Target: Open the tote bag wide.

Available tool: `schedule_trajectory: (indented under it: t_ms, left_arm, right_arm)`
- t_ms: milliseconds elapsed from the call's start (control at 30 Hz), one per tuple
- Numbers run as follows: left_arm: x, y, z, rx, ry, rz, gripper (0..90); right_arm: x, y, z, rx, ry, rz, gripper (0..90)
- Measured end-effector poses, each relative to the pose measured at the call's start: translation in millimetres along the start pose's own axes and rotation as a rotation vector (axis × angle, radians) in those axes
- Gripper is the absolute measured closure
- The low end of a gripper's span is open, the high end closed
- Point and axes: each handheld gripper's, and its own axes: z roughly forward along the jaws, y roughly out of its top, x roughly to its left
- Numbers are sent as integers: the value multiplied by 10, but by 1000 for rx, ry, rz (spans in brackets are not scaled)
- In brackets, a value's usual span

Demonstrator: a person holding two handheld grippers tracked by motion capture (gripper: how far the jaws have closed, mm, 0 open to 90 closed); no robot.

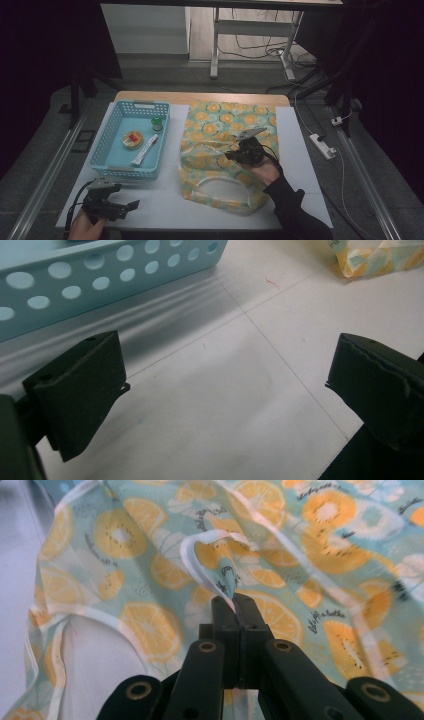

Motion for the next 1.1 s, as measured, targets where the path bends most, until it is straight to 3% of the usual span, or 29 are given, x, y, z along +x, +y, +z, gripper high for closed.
schedule_trajectory:
  t_ms: [333, 767, 1100]
  left_arm:
    - [7, 1, 1, -1, -2, -5, 22]
    - [7, 1, -1, -1, -3, -4, 22]
    - [7, 5, 1, 0, -3, -4, 22]
  right_arm:
    - [-25, 159, -96, -3, 14, 10, 897]
    - [-14, 421, -249, -20, -5, -38, 896]
    - [-58, 534, -274, -40, -2, -21, 897]
